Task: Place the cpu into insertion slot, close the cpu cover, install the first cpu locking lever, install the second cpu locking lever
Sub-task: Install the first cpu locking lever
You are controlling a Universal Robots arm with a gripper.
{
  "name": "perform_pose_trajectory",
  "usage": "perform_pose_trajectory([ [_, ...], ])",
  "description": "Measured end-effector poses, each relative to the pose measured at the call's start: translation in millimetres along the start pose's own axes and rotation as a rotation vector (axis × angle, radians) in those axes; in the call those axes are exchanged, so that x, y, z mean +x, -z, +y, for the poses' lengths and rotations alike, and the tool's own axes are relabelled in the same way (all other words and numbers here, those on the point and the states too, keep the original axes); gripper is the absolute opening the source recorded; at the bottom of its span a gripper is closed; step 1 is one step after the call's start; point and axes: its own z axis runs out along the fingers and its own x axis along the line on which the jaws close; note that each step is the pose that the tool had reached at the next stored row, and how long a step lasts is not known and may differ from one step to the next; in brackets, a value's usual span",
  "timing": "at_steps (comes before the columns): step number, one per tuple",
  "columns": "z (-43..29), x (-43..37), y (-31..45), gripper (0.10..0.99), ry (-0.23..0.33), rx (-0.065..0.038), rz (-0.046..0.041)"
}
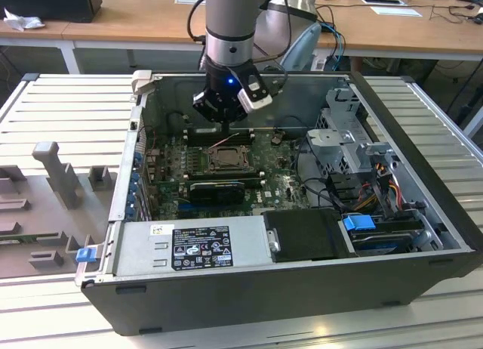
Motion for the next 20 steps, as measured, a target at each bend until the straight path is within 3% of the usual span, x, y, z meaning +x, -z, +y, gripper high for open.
perform_pose_trajectory([
  [2,0.7,-11.3,-2.6,0.106,0.000,0.000,0.0000],
  [8,4.6,-14.0,-9.7,0.106,0.008,0.000,0.0005],
  [20,4.5,-20.0,-28.3,0.106,0.055,0.000,0.0039],
])
